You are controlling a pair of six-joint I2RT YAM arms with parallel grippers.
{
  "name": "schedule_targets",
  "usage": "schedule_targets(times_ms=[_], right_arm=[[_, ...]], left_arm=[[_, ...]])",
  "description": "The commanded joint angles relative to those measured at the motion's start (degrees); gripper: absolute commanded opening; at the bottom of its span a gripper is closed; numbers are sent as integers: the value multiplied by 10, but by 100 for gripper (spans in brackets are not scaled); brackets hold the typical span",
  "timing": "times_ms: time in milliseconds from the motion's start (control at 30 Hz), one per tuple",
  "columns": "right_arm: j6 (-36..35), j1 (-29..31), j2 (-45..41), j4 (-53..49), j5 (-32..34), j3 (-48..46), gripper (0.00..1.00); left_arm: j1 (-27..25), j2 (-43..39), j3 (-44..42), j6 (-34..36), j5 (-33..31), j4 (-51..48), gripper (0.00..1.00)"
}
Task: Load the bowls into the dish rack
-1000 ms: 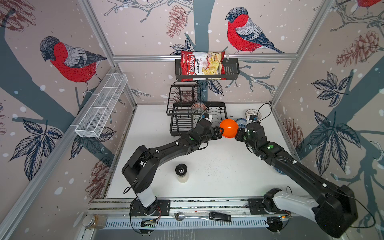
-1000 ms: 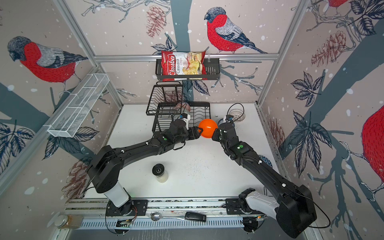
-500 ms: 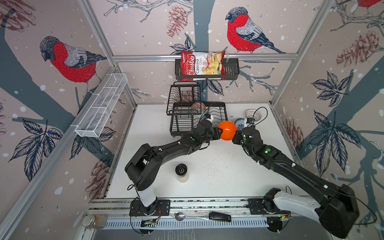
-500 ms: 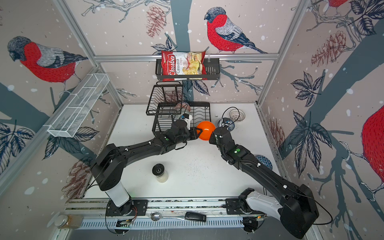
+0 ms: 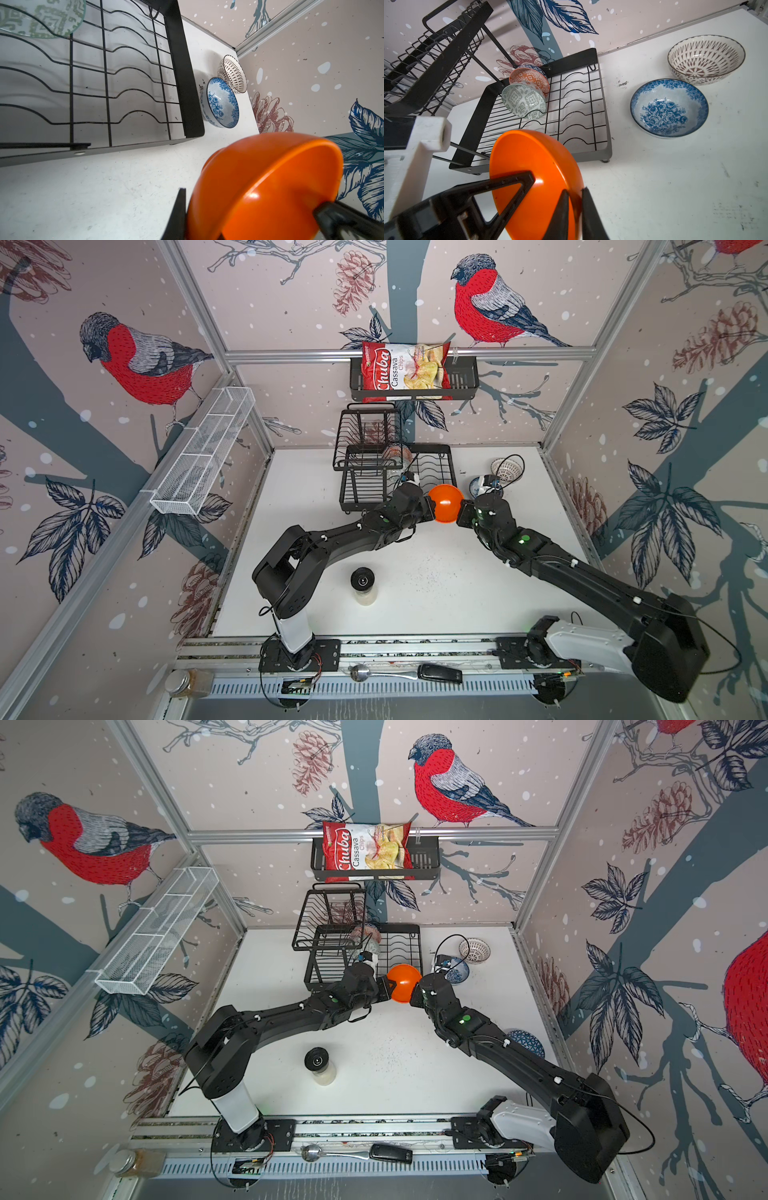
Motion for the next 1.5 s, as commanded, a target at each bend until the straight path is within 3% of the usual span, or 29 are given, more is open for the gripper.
schedule_targets(times_ms=[0, 100, 367, 500, 567, 933, 1100, 1333, 1467], right_arm=[[11, -1, 6, -8, 9, 7, 24], [14, -4, 6, -14, 3, 11, 30], [48, -44, -10, -14, -66, 10, 62], [56, -64, -33, -2, -90, 13, 92], [60, -74, -45, 4, -99, 13, 100], [123, -126, -106, 6, -175, 21, 99], [158, -142, -126, 37, -198, 19, 99], [264, -144, -101, 117, -253, 24, 100], [322, -143, -95, 160, -257, 17, 99]], left_arm=[[-2, -4, 3, 11, 26, 55, 0], [-2, -3, 6, 14, 13, 55, 0], [-1, -1, 18, 9, -33, 58, 0], [-1, 12, 38, 11, -56, 60, 0], [-1, 18, 50, 15, -67, 60, 0], [-12, 18, 52, 37, -176, 113, 0], [-31, 23, 35, 86, -277, 166, 0], [-48, 71, 67, 119, -370, 192, 0], [-66, 93, 81, 174, -443, 240, 0]])
